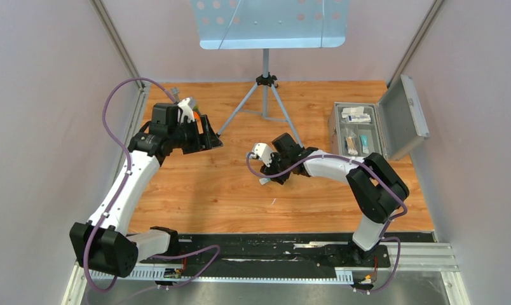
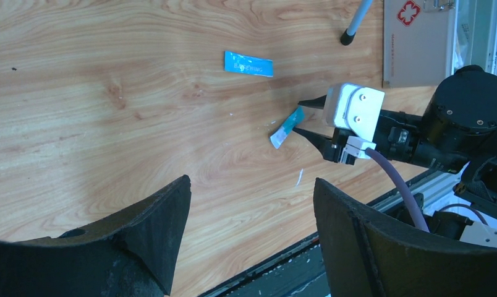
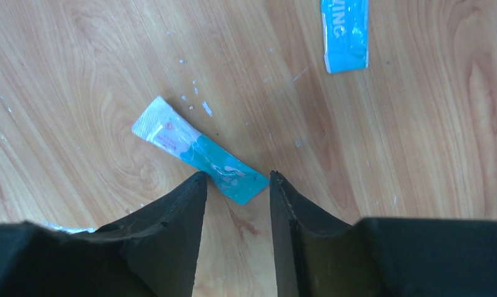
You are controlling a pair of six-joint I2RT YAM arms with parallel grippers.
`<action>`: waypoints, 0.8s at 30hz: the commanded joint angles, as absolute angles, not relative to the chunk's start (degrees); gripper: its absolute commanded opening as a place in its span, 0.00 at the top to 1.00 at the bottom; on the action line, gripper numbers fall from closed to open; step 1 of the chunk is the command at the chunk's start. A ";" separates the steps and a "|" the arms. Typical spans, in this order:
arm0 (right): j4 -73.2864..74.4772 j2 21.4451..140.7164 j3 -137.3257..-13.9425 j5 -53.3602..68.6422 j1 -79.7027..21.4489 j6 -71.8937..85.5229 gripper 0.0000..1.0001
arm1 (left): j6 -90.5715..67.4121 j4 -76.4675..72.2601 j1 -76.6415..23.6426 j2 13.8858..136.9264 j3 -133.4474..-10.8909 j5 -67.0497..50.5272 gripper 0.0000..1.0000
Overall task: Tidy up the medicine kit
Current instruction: Pick up the medical item at the center of the board.
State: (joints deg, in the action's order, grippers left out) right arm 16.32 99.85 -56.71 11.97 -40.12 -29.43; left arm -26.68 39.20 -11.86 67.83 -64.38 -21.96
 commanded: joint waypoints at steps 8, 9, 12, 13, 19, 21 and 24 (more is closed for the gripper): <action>14.95 100.05 -55.12 9.76 -42.17 -28.44 0.64 | -26.19 39.09 -11.16 66.17 -64.23 -22.26 0.20; 15.51 99.09 -55.25 9.49 -42.50 -28.25 0.64 | -26.19 39.17 -11.16 66.18 -64.26 -22.24 0.20; 15.14 96.01 -55.37 9.00 -43.50 -28.55 0.55 | -26.19 39.04 -11.12 66.18 -64.16 -22.16 0.20; 14.81 95.44 -55.63 8.71 -43.63 -28.80 0.52 | -26.19 38.98 -11.06 66.29 -64.09 -22.16 0.20; 13.63 97.26 -58.05 9.34 -43.88 -30.16 0.46 | -26.25 38.88 -10.99 66.34 -64.29 -22.27 0.20; 13.65 99.03 -58.58 9.31 -44.14 -30.51 0.46 | -26.20 39.05 -10.90 66.03 -64.14 -22.10 0.20; 12.85 101.69 -58.74 9.55 -44.66 -30.75 0.46 | -26.11 39.12 -10.85 65.64 -63.81 -21.97 0.20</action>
State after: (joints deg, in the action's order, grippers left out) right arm 14.83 98.43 -56.69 9.10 -43.92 -29.45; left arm -26.65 39.27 -11.49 67.77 -64.36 -21.93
